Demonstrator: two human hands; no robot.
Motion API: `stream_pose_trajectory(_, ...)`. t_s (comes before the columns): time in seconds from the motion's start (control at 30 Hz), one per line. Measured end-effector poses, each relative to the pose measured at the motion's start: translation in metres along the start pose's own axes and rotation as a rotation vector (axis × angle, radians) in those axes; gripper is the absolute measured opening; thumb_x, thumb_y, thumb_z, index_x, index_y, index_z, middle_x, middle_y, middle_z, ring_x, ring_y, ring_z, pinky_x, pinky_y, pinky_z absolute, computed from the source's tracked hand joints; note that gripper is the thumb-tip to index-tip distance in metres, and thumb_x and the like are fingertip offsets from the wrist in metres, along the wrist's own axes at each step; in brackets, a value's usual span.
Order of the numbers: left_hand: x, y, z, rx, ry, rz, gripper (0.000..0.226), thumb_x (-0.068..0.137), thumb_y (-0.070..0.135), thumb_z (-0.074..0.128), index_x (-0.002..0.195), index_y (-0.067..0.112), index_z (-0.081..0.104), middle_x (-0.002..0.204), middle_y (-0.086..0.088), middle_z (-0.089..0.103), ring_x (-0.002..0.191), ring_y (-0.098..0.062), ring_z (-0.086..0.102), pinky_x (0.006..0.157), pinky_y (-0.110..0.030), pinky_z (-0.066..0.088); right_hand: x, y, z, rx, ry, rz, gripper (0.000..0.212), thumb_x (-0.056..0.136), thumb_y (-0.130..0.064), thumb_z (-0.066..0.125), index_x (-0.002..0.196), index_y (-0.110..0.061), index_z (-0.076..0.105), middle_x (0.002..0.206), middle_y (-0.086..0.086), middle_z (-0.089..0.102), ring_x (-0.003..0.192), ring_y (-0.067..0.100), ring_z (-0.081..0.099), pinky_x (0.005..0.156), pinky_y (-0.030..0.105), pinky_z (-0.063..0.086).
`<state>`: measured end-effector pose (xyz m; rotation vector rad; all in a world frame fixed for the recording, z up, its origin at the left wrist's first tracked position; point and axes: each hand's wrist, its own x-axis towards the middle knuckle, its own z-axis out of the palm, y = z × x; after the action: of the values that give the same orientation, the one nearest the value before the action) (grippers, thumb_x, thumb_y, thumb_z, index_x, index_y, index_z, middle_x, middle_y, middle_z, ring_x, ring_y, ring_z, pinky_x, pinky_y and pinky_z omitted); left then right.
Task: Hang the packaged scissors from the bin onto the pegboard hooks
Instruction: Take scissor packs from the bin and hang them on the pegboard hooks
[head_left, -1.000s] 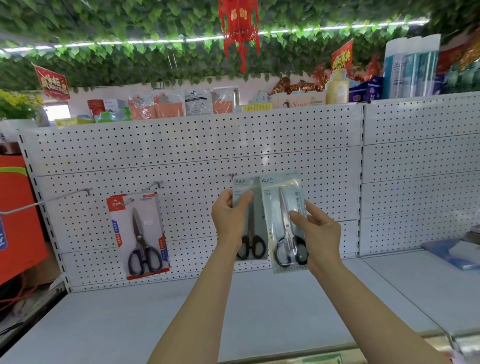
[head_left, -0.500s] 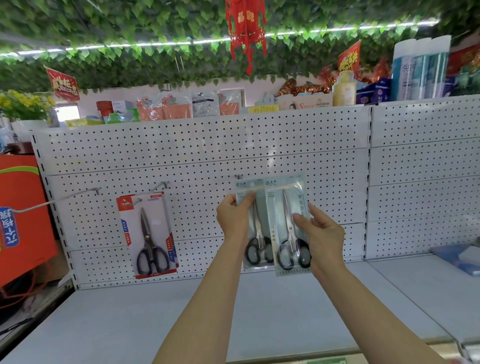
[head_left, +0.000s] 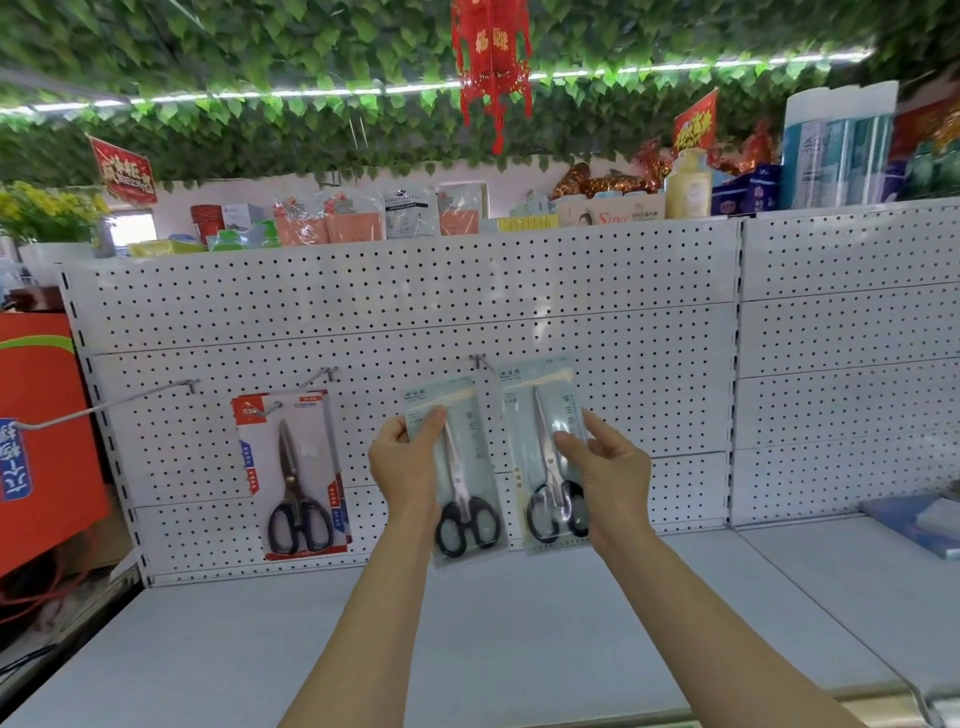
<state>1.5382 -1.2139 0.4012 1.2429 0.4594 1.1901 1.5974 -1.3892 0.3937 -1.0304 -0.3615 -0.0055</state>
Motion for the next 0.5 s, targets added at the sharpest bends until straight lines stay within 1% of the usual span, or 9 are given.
stream_pose_trajectory(0.07, 0.008, -0.001, -0.019, 0.026, 0.032, 0.017, 0.016, 0.080, 0.023, 0.081, 0.076, 0.013, 0.068, 0.078, -0.001, 0.071, 0.072, -0.017, 0.061, 0.069, -0.034, 0.054, 0.000, 0.008, 0.008, 0.007, -0.007, 0.018, 0.049, 0.080, 0.004, 0.072, 0.127, -0.004, 0.060, 0.088, 0.004, 0.073, 0.067, 0.002, 0.070, 0.060, 0.011, 0.052)
stream_pose_trajectory(0.1, 0.011, -0.001, -0.028, 0.032, 0.046, 0.023, 0.013, 0.080, 0.021, 0.080, 0.077, 0.017, 0.069, 0.083, -0.001, 0.072, 0.076, -0.016, 0.064, 0.070, -0.032, 0.055, -0.001, 0.011, 0.011, 0.011, -0.012, 0.028, 0.049, 0.081, 0.005, 0.071, 0.127, -0.004, 0.060, 0.089, 0.004, 0.074, 0.067, 0.003, 0.071, 0.059, 0.011, 0.052)
stream_pose_trajectory(0.17, 0.016, 0.000, -0.043, 0.022, 0.061, 0.033, 0.009, 0.081, 0.017, 0.079, 0.083, 0.016, 0.070, 0.087, -0.001, 0.073, 0.081, -0.016, 0.067, 0.072, -0.028, 0.054, 0.000, 0.019, 0.017, 0.010, -0.020, 0.041, 0.047, 0.081, 0.004, 0.071, 0.126, -0.005, 0.061, 0.092, 0.007, 0.075, 0.072, 0.007, 0.072, 0.061, 0.015, 0.054)
stream_pose_trajectory(0.27, 0.023, -0.001, -0.061, 0.023, 0.069, 0.039, 0.010, 0.081, 0.016, 0.079, 0.085, 0.012, 0.071, 0.085, 0.000, 0.073, 0.081, -0.018, 0.068, 0.084, -0.038, 0.057, 0.003, 0.024, 0.023, 0.025, -0.026, 0.052, 0.043, 0.083, 0.003, 0.070, 0.124, -0.007, 0.064, 0.093, 0.008, 0.076, 0.076, 0.013, 0.073, 0.064, 0.020, 0.057)
stream_pose_trajectory(0.37, 0.025, -0.001, -0.069, 0.008, 0.067, 0.031, 0.019, 0.081, 0.018, 0.080, 0.095, 0.009, 0.074, 0.092, -0.005, 0.076, 0.093, -0.027, 0.072, 0.087, -0.045, 0.057, 0.007, 0.026, 0.024, 0.021, -0.023, 0.042, 0.041, 0.084, 0.003, 0.069, 0.123, -0.009, 0.066, 0.092, 0.008, 0.076, 0.077, 0.016, 0.073, 0.065, 0.021, 0.057)
stream_pose_trajectory(0.43, 0.023, 0.000, -0.070, -0.006, 0.055, 0.033, 0.018, 0.081, 0.017, 0.079, 0.097, 0.009, 0.074, 0.094, -0.006, 0.075, 0.095, -0.028, 0.071, 0.087, -0.044, 0.057, 0.009, 0.028, 0.023, 0.017, -0.023, 0.038, 0.040, 0.084, 0.003, 0.068, 0.122, -0.010, 0.066, 0.092, 0.009, 0.076, 0.080, 0.020, 0.073, 0.068, 0.026, 0.059)
stream_pose_trajectory(0.47, 0.022, 0.001, -0.070, -0.011, 0.045, 0.034, 0.017, 0.081, 0.017, 0.079, 0.095, 0.010, 0.074, 0.094, -0.006, 0.075, 0.093, -0.026, 0.071, 0.087, -0.041, 0.056, 0.009, 0.029, 0.022, 0.022, -0.021, 0.045, 0.041, 0.084, 0.003, 0.068, 0.123, -0.010, 0.066, 0.092, 0.009, 0.076, 0.081, 0.020, 0.073, 0.068, 0.027, 0.059)
stream_pose_trajectory(0.5, 0.021, 0.002, -0.070, -0.014, 0.035, 0.037, 0.015, 0.081, 0.018, 0.079, 0.093, 0.011, 0.074, 0.093, -0.005, 0.074, 0.089, -0.025, 0.069, 0.085, -0.039, 0.055, 0.008, 0.030, 0.021, 0.032, -0.016, 0.056, 0.042, 0.084, 0.003, 0.068, 0.124, -0.009, 0.065, 0.092, 0.009, 0.076, 0.078, 0.016, 0.074, 0.066, 0.024, 0.059)
